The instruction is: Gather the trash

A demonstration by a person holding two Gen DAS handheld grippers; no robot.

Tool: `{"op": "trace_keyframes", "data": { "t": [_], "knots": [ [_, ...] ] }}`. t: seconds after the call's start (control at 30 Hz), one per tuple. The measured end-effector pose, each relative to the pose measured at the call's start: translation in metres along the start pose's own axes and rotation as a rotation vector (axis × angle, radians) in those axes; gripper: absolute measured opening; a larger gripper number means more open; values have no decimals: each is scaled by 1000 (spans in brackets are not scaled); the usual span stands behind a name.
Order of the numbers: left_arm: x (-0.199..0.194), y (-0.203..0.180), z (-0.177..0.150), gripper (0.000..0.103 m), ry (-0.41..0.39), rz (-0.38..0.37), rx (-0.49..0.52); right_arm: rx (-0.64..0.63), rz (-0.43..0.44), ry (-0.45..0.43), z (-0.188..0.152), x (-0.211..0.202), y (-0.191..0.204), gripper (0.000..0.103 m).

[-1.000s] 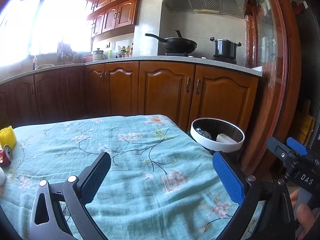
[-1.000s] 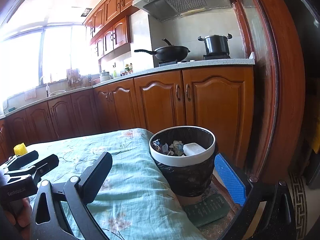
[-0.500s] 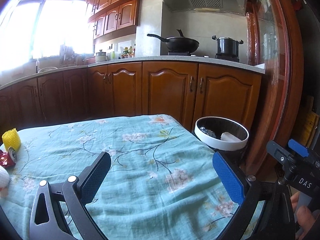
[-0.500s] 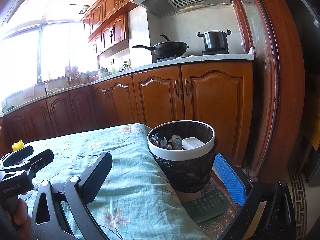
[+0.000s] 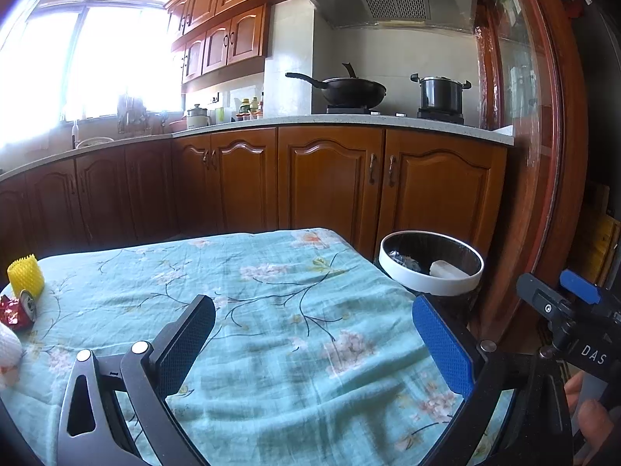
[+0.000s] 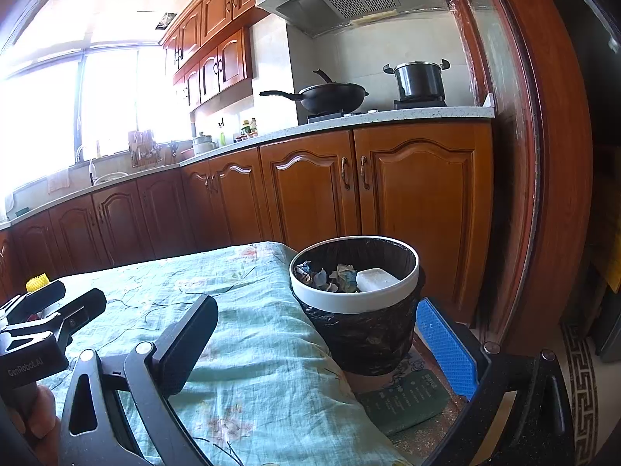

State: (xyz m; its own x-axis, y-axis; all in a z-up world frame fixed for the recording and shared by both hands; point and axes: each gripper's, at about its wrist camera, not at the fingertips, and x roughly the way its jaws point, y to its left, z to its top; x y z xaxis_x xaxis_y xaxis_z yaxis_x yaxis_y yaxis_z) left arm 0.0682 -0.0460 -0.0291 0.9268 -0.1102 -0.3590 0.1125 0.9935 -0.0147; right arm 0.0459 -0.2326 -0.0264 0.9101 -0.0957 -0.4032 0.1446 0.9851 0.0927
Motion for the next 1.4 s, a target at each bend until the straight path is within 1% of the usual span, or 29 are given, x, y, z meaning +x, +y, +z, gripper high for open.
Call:
{"op": "trace_keyframes", "data": {
  "t": [1.4],
  "knots": [
    [1,6,-2,102,10,-12,2,-2,16,-7,-1,-4,6,103]
  ]
}}
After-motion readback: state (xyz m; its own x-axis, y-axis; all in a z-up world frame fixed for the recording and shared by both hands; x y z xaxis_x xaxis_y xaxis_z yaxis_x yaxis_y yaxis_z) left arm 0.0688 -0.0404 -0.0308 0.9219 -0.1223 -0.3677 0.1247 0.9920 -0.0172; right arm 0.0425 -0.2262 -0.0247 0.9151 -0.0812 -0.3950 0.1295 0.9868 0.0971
